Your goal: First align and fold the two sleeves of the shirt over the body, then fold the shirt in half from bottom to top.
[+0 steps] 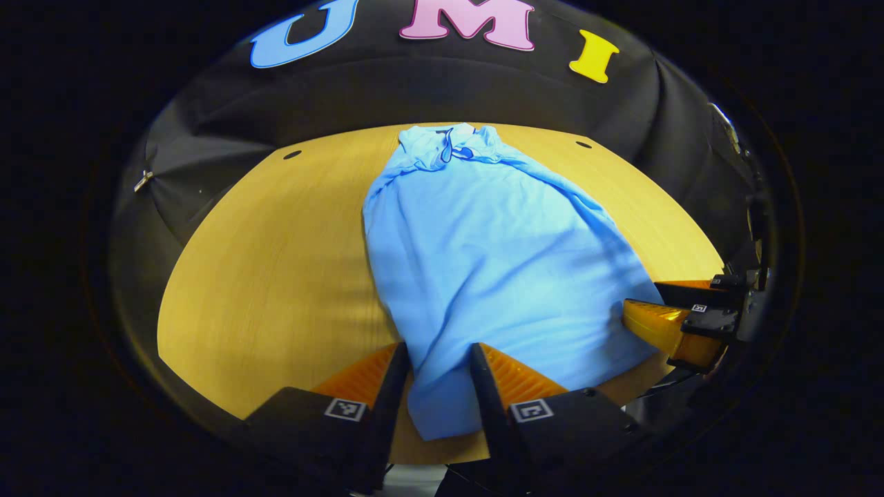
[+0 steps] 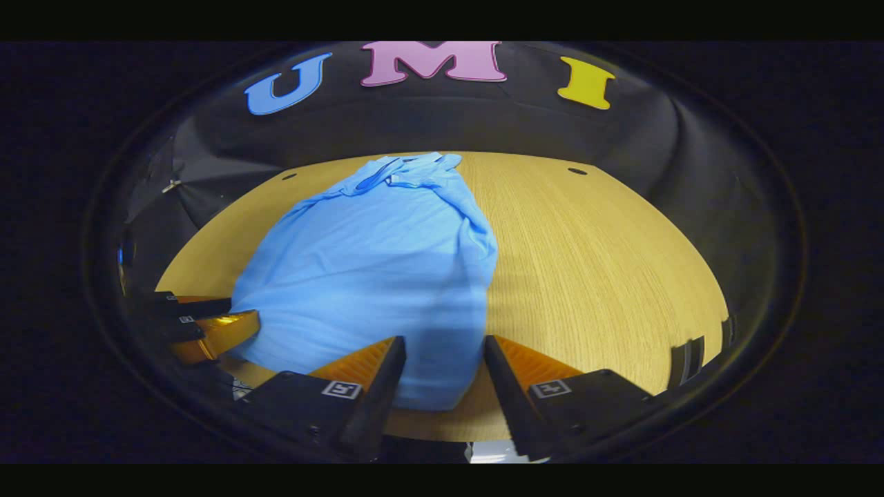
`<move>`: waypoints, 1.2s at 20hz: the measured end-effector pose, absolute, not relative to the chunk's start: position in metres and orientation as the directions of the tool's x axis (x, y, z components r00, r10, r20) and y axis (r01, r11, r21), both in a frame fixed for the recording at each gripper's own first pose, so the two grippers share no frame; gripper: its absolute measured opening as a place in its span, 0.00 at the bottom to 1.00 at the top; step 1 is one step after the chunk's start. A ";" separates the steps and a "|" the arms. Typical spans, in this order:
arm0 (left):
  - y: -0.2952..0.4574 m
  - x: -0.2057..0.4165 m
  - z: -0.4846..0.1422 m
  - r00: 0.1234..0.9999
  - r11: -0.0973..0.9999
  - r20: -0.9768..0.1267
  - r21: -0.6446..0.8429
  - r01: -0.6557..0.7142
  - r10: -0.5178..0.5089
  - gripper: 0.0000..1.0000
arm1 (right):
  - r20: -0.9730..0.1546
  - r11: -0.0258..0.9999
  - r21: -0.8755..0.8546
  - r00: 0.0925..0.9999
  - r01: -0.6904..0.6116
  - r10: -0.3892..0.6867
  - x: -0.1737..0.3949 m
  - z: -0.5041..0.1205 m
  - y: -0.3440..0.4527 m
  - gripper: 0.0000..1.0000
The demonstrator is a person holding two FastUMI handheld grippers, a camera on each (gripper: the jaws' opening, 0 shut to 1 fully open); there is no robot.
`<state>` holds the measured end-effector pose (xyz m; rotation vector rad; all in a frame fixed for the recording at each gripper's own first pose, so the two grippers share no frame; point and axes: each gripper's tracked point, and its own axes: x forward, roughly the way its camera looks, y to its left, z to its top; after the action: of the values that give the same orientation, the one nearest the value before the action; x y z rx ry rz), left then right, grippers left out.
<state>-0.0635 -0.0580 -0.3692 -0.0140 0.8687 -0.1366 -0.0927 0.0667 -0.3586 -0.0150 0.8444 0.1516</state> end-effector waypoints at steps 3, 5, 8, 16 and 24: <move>-0.066 -0.060 -0.368 0.628 0.989 -0.765 -0.097 0.112 -0.146 0.21 | -0.756 0.988 0.078 0.638 -0.130 0.144 -0.090 -0.360 0.071 0.19; -0.070 -0.057 -0.366 0.625 0.986 -0.763 -0.124 0.113 -0.167 0.10 | -0.764 0.981 0.101 0.619 -0.168 0.185 -0.089 -0.361 0.078 0.11; -0.070 -0.056 -0.364 0.610 0.981 -0.768 -0.143 0.134 -0.195 0.07 | -0.775 0.968 0.125 0.588 -0.216 0.231 -0.086 -0.362 0.079 0.04; -0.068 -0.054 -0.359 0.560 0.983 -0.808 -0.169 0.075 -0.182 0.06 | -0.822 0.948 0.144 0.499 -0.284 0.274 -0.085 -0.360 0.079 0.01; -0.063 0.001 -0.274 0.624 0.977 -0.761 -0.212 0.019 -0.177 0.06 | -0.758 0.933 0.191 0.558 -0.306 0.339 -0.015 -0.283 0.083 0.07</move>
<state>0.0006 -0.0630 -0.2736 -0.1903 0.8909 -0.1132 -0.0146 0.0825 -0.2833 0.0389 0.9019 0.3804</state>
